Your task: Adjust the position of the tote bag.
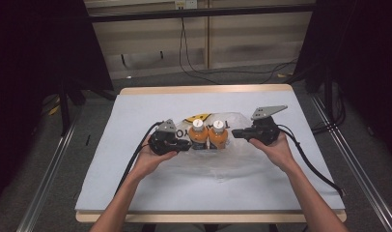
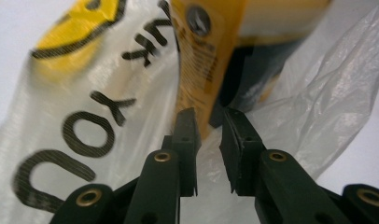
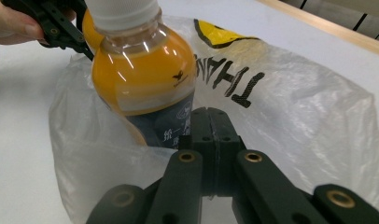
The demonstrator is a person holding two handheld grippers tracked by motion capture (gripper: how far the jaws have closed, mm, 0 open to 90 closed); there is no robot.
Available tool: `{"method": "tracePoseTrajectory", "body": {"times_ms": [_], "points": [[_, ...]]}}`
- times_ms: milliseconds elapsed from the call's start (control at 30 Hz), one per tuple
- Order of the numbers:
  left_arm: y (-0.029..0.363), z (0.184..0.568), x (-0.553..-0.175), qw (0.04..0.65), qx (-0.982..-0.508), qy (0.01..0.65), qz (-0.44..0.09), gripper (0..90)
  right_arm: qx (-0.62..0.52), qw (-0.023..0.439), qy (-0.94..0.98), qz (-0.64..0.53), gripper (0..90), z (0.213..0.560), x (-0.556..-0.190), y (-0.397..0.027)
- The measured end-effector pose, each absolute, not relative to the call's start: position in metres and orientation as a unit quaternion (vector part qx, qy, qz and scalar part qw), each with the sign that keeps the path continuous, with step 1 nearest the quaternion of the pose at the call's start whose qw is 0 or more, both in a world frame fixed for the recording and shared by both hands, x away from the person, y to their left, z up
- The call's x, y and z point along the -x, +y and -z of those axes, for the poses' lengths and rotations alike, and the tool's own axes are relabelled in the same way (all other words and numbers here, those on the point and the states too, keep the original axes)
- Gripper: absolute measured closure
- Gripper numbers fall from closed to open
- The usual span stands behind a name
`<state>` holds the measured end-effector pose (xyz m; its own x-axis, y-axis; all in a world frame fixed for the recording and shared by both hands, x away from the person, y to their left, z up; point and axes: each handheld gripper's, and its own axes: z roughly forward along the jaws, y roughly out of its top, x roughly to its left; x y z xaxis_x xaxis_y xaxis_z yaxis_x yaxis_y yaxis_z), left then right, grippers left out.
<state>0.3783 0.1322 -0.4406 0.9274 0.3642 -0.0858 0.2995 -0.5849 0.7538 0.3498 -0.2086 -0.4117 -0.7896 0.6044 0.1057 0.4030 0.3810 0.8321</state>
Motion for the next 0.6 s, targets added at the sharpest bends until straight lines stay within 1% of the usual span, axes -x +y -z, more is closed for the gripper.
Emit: {"method": "tracePoseTrajectory", "body": {"times_ms": [167, 267, 367, 533, 600], "points": [[0.129, 0.448, -0.371, 0.401, -0.898, 0.179, -0.037, 75.9, -0.303, 0.100, 0.832, -0.453, 90.0, 0.416, -0.348, -0.204], [0.126, 0.452, -0.368, 0.396, -0.901, 0.174, -0.029, 76.9, -0.300, 0.078, 0.839, -0.447, 89.6, 0.420, -0.345, -0.201], [0.122, 0.455, -0.364, 0.386, -0.908, 0.161, -0.025, 77.4, -0.300, 0.078, 0.842, -0.442, 89.7, 0.426, -0.342, -0.198], [0.112, 0.459, -0.358, 0.377, -0.914, 0.151, -0.015, 77.4, -0.316, 0.101, 0.828, -0.452, 90.0, 0.425, -0.344, -0.199], [0.110, 0.462, -0.358, 0.376, -0.915, 0.148, -0.013, 77.4, -0.320, 0.099, 0.823, -0.459, 90.0, 0.425, -0.346, -0.199]]}}
